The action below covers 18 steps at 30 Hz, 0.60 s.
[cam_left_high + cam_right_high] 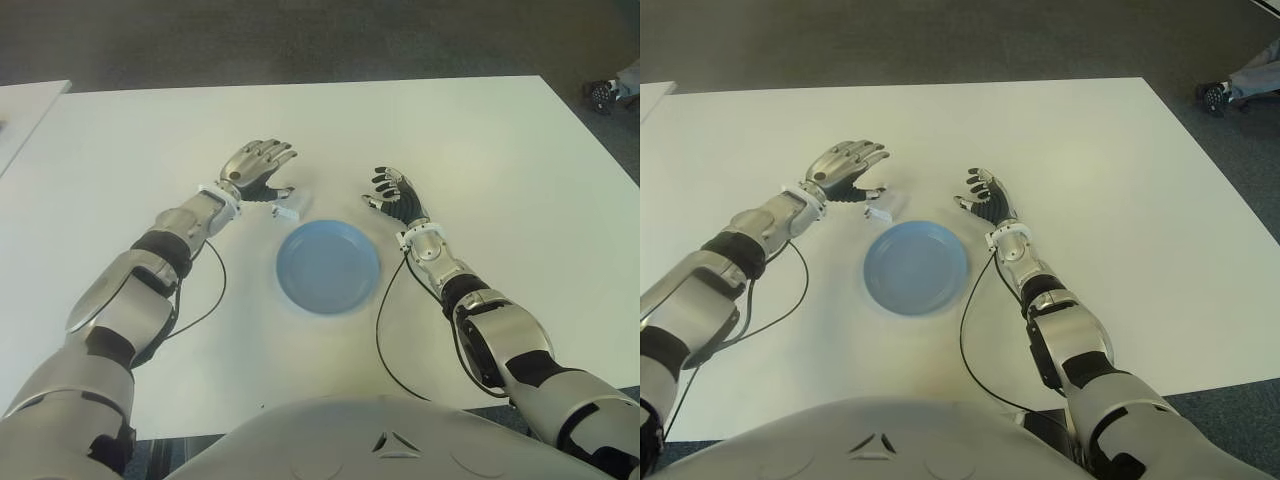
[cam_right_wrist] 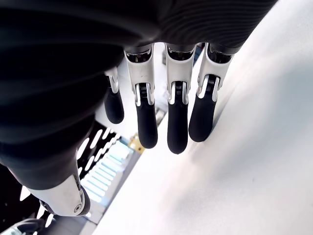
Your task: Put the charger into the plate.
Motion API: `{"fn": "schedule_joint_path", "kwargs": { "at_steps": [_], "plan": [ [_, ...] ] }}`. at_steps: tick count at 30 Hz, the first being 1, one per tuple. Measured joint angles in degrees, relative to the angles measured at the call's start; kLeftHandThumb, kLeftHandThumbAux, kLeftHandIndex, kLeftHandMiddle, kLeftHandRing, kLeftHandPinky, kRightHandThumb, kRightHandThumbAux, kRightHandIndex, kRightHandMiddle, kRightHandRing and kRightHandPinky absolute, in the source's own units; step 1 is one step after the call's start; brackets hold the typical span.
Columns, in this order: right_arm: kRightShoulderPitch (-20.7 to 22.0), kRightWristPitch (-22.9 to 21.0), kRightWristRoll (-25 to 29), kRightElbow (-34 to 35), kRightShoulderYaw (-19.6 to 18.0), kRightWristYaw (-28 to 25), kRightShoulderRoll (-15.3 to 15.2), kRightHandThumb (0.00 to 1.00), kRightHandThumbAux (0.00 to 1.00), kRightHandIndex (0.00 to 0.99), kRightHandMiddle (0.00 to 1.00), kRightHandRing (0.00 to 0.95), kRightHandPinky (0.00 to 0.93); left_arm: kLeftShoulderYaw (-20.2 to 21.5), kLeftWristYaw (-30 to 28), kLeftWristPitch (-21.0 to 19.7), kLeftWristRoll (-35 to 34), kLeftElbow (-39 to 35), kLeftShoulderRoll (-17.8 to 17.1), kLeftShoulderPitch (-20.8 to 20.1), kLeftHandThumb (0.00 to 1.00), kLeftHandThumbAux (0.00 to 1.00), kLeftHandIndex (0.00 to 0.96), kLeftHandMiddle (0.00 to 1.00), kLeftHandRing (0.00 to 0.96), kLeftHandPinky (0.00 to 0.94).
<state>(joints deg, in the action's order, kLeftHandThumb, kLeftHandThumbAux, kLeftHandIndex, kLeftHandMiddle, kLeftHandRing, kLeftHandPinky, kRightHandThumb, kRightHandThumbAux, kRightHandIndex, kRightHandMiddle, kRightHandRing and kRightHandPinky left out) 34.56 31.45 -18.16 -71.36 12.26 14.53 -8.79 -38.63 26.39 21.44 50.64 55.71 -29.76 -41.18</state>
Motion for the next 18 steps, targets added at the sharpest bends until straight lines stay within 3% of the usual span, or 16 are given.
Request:
{"fn": "schedule_joint_path", "kwargs": {
  "at_steps": [18],
  "plan": [
    [0.0,0.2,0.4,0.0,-0.4,-1.1,-0.1,0.36,0.736,0.199,0.295,0.318,0.321,2.0,-2.2,-1.4,-0.2,-3.1,0.8,2.0,0.098,0.307,0.0,0.0,0.0,0.0]
  ]
}}
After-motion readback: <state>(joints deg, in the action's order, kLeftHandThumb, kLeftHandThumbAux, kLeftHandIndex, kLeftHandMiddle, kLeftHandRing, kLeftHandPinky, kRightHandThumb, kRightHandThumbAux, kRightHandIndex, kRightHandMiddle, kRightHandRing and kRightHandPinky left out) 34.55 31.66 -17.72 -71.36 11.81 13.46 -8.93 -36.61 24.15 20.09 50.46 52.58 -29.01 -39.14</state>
